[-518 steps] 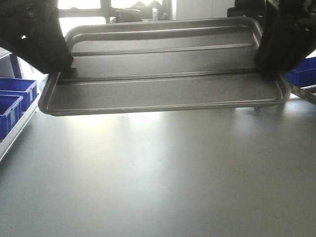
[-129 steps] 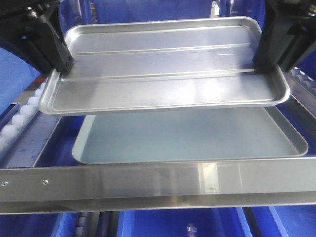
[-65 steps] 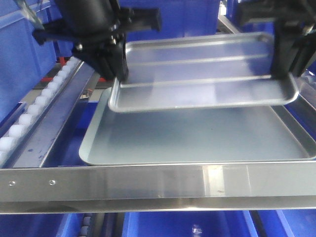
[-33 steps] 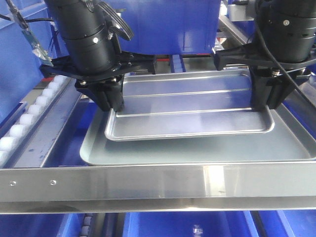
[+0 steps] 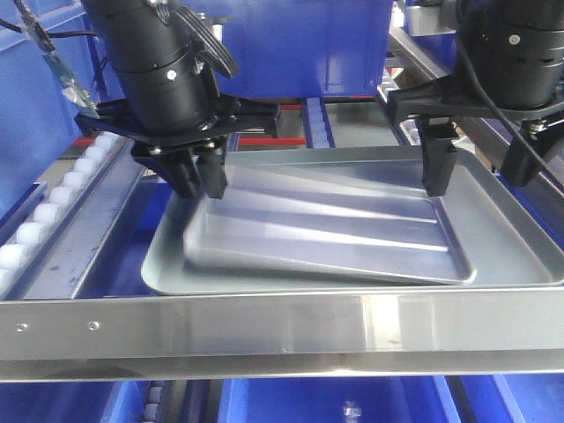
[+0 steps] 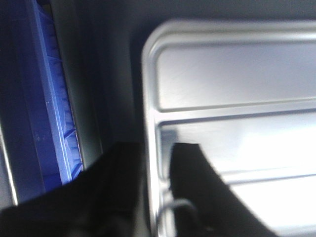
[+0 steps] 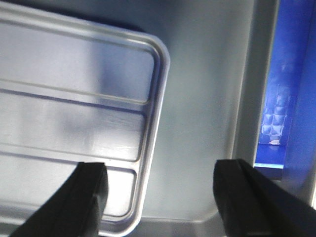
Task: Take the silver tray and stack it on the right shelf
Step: 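Open both grippers and raise them away from the trays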
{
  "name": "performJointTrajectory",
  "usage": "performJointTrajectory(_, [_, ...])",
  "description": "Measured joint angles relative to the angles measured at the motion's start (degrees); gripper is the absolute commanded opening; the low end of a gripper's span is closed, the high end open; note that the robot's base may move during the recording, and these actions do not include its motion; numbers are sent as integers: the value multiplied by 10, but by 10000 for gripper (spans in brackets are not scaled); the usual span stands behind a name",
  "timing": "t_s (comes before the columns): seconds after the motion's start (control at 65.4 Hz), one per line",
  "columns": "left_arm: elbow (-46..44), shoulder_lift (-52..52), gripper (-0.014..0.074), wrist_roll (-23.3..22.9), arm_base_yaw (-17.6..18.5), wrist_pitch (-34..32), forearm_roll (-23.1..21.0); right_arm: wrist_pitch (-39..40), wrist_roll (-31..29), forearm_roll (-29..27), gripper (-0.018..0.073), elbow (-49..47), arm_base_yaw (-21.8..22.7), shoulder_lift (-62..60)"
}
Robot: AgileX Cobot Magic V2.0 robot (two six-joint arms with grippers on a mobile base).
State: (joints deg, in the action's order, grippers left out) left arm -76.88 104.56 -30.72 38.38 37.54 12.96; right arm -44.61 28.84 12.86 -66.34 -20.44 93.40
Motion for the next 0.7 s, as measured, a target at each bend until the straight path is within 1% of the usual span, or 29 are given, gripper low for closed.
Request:
performJointTrajectory(0.031, [0, 0, 409, 1, 0, 0, 0, 0, 0, 0, 562, 0, 0, 0])
performJointTrajectory(0.107, [0, 0, 490, 2, 0, 1, 0, 0, 0, 0, 562, 0, 0, 0])
performJointTrajectory(0.153, [0, 0, 500, 2, 0, 2, 0, 0, 0, 1, 561, 0, 0, -1])
performJointTrajectory(0.29, [-5, 0, 475, 2, 0, 16, 0, 0, 0, 1, 554, 0, 0, -13])
performJointTrajectory(0.351, [-14, -7, 432, 2, 0, 36, 0, -1, 0, 1, 506, -2, 0, -27])
performJointTrajectory(0.428, [-22, -23, 363, 2, 0, 54, 0, -5, -2, 1, 404, -3, 0, -48])
performJointTrajectory(0.52, [-23, -59, 255, 2, 4, 65, 1, -19, -2, 1, 221, -3, 0, -79])
performJointTrajectory(0.565, [-19, -85, 202, 2, 8, 68, 11, -24, -2, 1, 121, -3, 0, -100])
performJointTrajectory(0.611, [-12, -111, 134, 2, 16, 68, 21, -27, -2, 1, 43, -2, 0, -120])
performJointTrajectory(0.627, [-9, -119, 114, 2, 19, 68, 25, -27, -2, 1, 36, 1, 0, -127])
performJointTrajectory(0.672, [6, -150, 50, 2, 30, 68, 37, -27, -2, 1, 62, 12, 0, -154])
performJointTrajectory(0.703, [19, -172, -2, 2, 38, 68, 46, -27, -2, 1, 57, 24, 0, -175])
